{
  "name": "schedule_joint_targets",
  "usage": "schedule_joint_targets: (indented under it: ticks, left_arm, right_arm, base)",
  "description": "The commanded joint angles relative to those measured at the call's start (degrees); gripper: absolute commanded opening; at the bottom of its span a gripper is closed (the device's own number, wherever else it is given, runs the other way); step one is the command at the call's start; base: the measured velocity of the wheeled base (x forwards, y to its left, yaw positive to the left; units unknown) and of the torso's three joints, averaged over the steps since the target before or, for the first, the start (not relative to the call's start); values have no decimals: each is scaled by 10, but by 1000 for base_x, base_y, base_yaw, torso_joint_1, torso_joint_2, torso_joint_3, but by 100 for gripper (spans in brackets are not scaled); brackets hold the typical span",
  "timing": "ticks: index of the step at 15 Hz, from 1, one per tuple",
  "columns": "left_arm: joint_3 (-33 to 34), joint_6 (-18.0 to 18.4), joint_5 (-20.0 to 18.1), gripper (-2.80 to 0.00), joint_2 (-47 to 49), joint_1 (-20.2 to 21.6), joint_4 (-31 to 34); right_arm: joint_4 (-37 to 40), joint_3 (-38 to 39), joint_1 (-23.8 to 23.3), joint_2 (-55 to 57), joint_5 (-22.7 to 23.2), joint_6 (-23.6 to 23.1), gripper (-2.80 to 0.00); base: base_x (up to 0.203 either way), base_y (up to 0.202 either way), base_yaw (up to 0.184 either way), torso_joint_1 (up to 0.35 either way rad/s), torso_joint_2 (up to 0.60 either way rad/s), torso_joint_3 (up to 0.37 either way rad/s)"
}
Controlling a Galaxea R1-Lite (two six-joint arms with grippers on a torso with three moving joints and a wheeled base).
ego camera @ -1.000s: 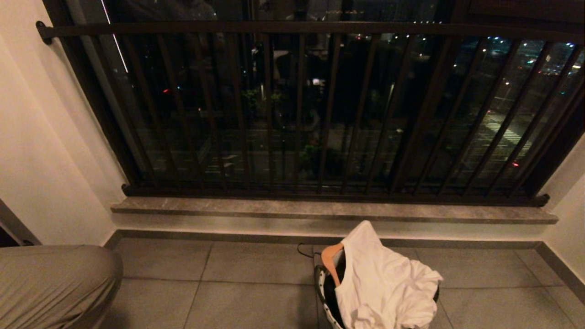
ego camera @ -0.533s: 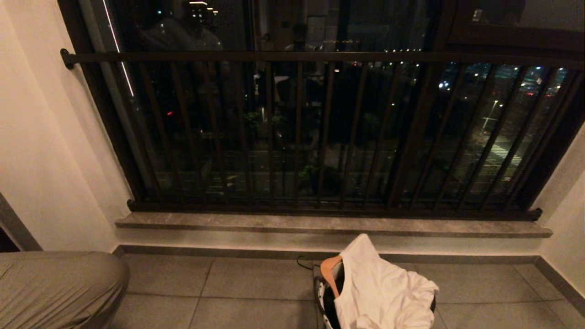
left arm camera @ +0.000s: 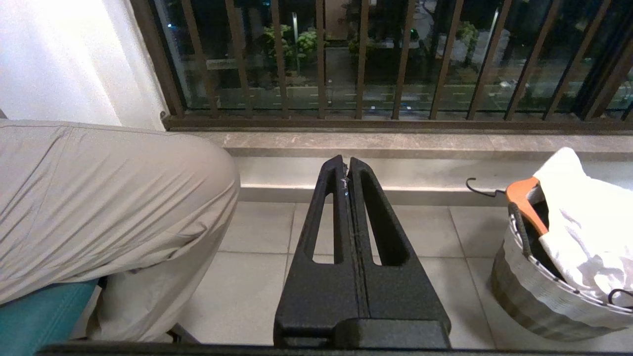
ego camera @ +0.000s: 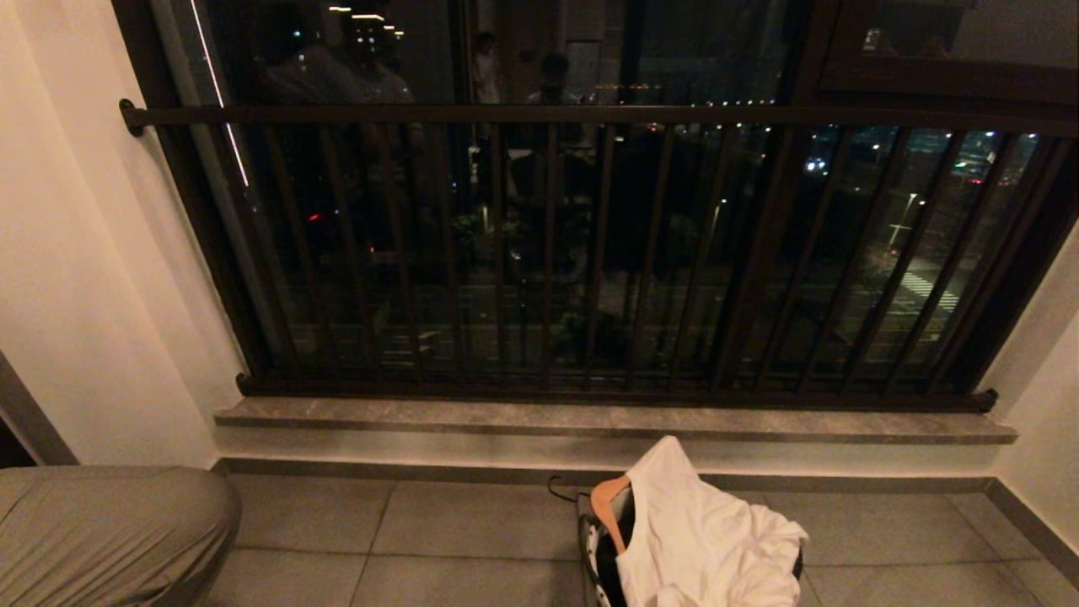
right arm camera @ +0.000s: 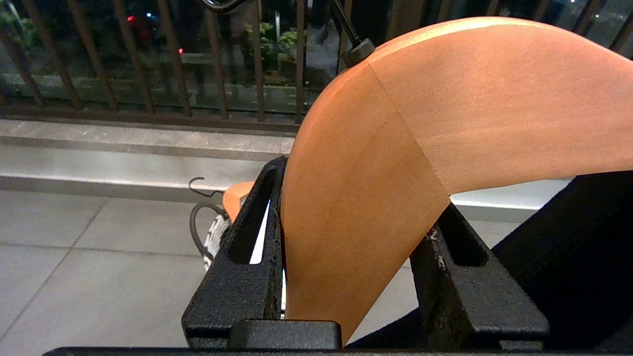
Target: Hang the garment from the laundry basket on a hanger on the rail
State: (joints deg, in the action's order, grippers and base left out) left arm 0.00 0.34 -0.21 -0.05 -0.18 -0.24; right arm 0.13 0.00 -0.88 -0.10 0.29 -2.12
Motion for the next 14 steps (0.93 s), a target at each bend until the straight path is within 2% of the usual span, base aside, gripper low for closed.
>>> schedule_joint_targets:
  ticks: [1, 6, 14]
  left_arm:
    - [1, 0, 0, -280, 0, 0, 0]
    - [1, 0, 0, -280, 0, 0, 0]
    - [1, 0, 0, -280, 0, 0, 0]
  right_arm:
    - [0, 0, 0, 1, 0, 0, -280]
    - [0, 0, 0, 1, 1, 0, -280]
    - [0, 0, 0, 1, 1, -1, -280]
  base:
    - [0, 0, 0, 0, 0, 0]
    - [0, 0, 0, 15, -39, -26]
    - [0, 0, 0, 175, -465, -295]
